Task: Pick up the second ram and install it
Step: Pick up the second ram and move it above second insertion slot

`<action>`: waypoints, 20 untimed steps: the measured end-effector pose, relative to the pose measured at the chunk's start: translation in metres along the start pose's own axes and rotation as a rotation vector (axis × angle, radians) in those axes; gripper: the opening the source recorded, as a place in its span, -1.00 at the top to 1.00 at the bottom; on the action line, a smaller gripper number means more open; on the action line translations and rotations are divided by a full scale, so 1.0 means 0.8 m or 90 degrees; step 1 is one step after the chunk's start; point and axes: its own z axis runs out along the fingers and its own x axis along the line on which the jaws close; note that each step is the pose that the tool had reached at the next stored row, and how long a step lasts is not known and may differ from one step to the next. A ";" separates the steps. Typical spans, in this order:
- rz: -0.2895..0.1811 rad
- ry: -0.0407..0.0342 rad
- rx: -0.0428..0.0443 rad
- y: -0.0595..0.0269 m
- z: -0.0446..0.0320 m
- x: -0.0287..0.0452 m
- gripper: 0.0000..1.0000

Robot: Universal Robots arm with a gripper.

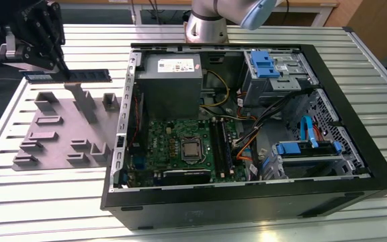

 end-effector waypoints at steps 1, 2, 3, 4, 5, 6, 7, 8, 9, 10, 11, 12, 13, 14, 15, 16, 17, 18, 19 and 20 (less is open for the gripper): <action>0.000 0.0000 0.0000 -0.003 0.0001 -0.0001 0.72; 0.000 -0.0001 0.0001 -0.005 0.0002 -0.0002 0.72; 0.000 -0.0001 0.0000 -0.008 0.0002 -0.0003 0.72; 0.000 0.0000 0.0000 -0.011 0.0002 -0.0004 0.72; 0.000 -0.0001 0.0001 -0.014 0.0002 -0.0005 0.72; 0.000 0.0000 0.0000 -0.016 0.0002 -0.0005 0.72; 0.000 0.0000 0.0000 -0.019 0.0002 -0.0006 0.72; 0.000 0.0000 0.0000 -0.021 0.0002 -0.0007 0.72; 0.000 0.0000 0.0000 -0.024 0.0003 -0.0007 0.72; 0.000 0.0000 0.0000 -0.027 0.0003 -0.0009 0.72; 0.000 0.0000 0.0000 -0.030 0.0004 -0.0009 0.72; 0.000 -0.0001 0.0001 -0.033 0.0004 -0.0011 0.72; 0.000 0.0000 0.0000 -0.036 0.0005 -0.0011 0.72; 0.000 0.0000 0.0000 -0.039 0.0005 -0.0012 0.72; 0.000 -0.0001 0.0000 -0.042 0.0005 -0.0013 0.72; 0.000 0.0000 0.0000 -0.045 0.0006 -0.0014 0.72; 0.000 0.0000 0.0000 -0.048 0.0006 -0.0015 0.72; 0.000 0.0000 0.0000 -0.051 0.0006 -0.0016 0.72; 0.000 0.0000 0.0000 -0.054 0.0006 -0.0017 0.72; 0.000 0.0000 0.0000 -0.057 0.0007 -0.0018 0.72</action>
